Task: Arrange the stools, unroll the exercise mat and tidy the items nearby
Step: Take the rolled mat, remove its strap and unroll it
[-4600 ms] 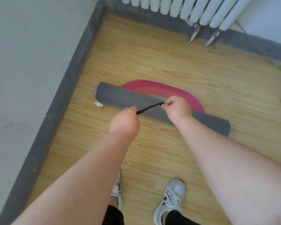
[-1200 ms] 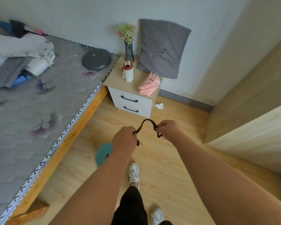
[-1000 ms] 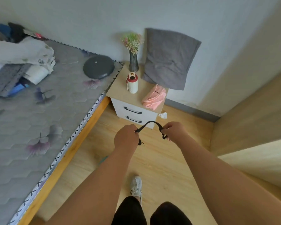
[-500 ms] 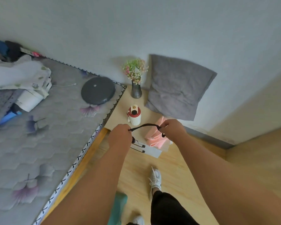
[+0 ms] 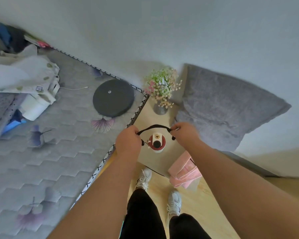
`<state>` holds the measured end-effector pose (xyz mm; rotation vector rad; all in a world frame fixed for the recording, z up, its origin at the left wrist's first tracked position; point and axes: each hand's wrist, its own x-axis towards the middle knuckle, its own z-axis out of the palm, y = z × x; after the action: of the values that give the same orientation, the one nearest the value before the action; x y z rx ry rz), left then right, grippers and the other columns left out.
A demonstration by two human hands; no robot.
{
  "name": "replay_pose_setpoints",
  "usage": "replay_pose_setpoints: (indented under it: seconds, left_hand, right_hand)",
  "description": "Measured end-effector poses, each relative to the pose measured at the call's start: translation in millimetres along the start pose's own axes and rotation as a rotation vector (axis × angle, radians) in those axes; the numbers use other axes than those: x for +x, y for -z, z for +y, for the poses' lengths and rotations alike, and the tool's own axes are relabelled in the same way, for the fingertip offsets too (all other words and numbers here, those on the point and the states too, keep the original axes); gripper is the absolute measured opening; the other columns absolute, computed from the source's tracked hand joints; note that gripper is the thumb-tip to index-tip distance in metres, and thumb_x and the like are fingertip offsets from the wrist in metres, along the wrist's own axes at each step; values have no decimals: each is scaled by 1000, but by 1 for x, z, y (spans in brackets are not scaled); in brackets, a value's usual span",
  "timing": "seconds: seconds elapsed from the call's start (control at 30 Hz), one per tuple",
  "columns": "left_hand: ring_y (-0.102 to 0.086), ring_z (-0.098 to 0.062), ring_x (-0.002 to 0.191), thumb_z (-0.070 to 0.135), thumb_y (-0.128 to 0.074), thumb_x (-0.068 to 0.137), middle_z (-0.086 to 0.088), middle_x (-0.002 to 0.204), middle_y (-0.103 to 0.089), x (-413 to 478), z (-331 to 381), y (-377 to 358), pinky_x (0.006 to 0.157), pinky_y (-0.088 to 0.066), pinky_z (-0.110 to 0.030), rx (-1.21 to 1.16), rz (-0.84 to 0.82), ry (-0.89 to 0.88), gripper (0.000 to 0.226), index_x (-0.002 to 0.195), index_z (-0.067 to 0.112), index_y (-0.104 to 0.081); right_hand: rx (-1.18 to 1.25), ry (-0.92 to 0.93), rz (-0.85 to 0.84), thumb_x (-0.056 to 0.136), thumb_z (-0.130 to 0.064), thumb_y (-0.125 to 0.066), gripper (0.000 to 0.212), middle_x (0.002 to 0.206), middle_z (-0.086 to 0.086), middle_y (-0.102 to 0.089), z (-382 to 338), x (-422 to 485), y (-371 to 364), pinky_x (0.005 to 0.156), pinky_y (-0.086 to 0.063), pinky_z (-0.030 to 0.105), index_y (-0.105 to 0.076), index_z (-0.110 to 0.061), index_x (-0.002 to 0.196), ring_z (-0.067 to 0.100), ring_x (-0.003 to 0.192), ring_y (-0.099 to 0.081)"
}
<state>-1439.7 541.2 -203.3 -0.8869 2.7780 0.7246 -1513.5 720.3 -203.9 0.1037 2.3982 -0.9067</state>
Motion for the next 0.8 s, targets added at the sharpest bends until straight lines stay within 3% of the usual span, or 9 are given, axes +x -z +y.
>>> replay_pose_setpoints:
  seconds: [0.17,0.3,0.43,0.53,0.63,0.7,0.8]
  left_hand:
    - [-57,-27,79,-1,-50,85,-9,89,-65,67,-3,-21,64,-45,-34,61,-123,-55,18,93,12,-58]
    - [-64,-28,89,-4,-51,84,-9,97,-68,114,-10,-43,76,-54,-40,147,-276,-125,28,98,11,-69]
    - [-64,-28,98,-2,-51,85,-8,108,-69,145,-22,-65,80,-54,-36,217,-388,-153,38,111,17,-71]
    - [-64,-28,102,-3,-51,85,-8,113,-68,167,-25,-80,81,-53,-35,263,-449,-190,40,115,17,-69]
    - [-61,-26,110,-1,-49,87,-5,124,-64,181,-25,-92,88,-50,-33,262,-488,-197,47,125,21,-63]
    - [-58,-24,116,-1,-46,88,-3,132,-60,186,-27,-99,91,-47,-32,262,-530,-198,51,132,22,-58]
    - [-48,-24,129,-5,-38,91,-4,143,-49,184,-31,-102,100,-42,-32,377,-730,-211,60,142,24,-45]
  right_hand:
    - [12,-115,58,89,-14,-59,23,100,0,-69,-6,54,-13,54,-46,22,-69,-25,107,18,81,-63]
    - [29,-215,90,88,-6,-58,28,109,4,-66,-6,97,-33,71,-53,29,-69,-19,109,21,86,-62]
    - [77,-262,116,89,0,-51,31,112,8,-66,-1,128,-56,68,-49,29,-70,-14,109,22,85,-59]
    - [-64,-261,26,90,3,-43,38,113,12,-66,6,144,-70,69,-51,31,-72,-11,111,27,86,-59]
    - [-95,-276,35,94,-3,-43,40,124,5,-63,12,156,-76,66,-46,24,-69,-19,119,19,86,-58]
    - [-152,-266,19,96,-8,-45,37,135,3,-57,19,158,-81,80,-47,23,-66,-20,123,20,102,-61]
    - [-142,-367,-109,98,-6,-43,37,146,-1,-47,22,150,-78,102,-45,30,-59,-13,131,21,129,-48]
